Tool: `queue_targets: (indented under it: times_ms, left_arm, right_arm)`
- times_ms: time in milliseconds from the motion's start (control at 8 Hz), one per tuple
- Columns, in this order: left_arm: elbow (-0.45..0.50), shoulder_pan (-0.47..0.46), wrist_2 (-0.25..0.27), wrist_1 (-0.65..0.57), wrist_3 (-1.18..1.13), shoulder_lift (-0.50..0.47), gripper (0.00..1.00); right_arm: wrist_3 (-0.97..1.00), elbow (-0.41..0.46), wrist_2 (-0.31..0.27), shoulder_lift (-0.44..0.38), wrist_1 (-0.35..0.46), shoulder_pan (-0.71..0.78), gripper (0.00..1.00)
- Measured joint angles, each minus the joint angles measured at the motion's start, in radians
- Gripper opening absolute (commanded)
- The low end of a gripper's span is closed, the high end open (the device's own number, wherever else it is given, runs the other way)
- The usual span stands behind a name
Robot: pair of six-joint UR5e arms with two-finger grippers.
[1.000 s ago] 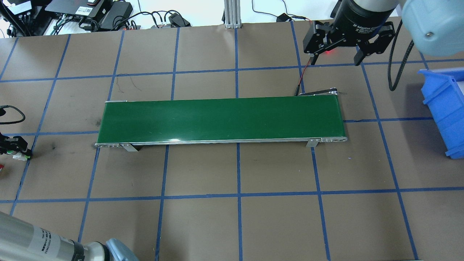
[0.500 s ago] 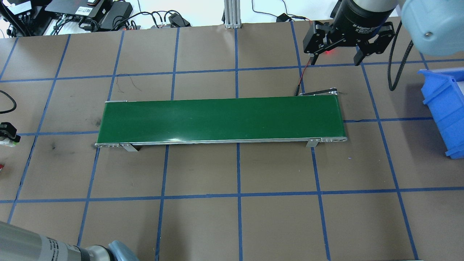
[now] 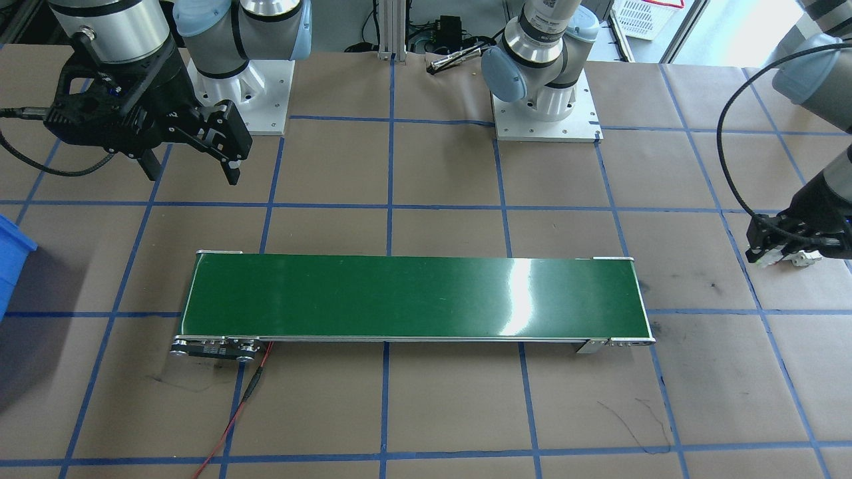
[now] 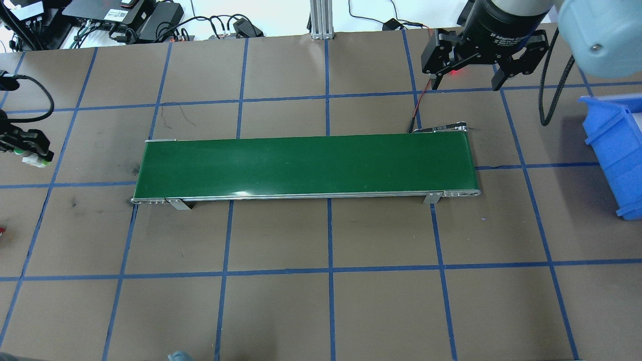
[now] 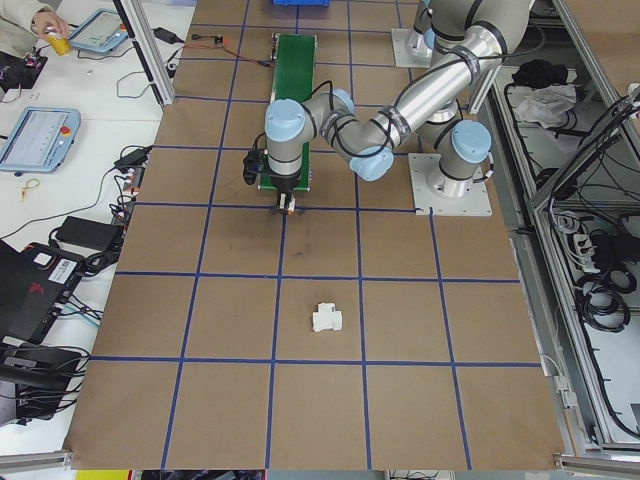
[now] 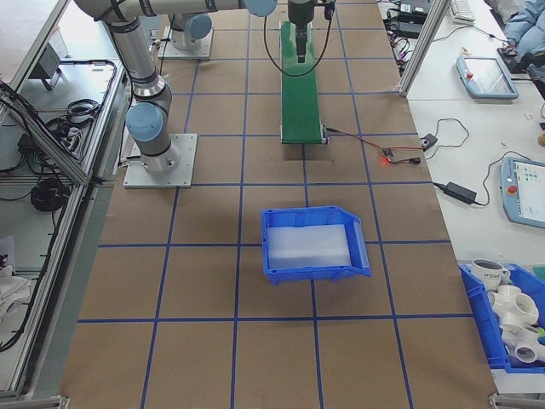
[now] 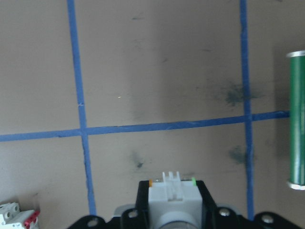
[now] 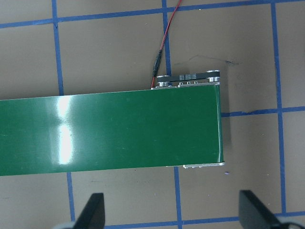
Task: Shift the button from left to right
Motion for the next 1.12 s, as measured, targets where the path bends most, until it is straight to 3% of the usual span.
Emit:
queue_targets:
  times_ms: [250, 500, 1125]
  left_arm:
    - [-0.006, -0.173, 0.047, -0.020, -0.073, 0.018, 0.00]
    - [-0.010, -0.292, 0.058, -0.016, -0.144, 0.018, 0.00]
    - [-0.009, -0.325, 0.049, 0.071, -0.183, -0.072, 0.00]
  right_arm:
    - [-0.001, 0.000, -0.004, -0.001, 0.001, -0.001, 1.00]
    - [-0.001, 0.001, -0.005, -0.001, 0.001, -0.001, 1.00]
    - [0.000, 0.001, 0.003, -0.001, 0.002, -0.002, 1.00]
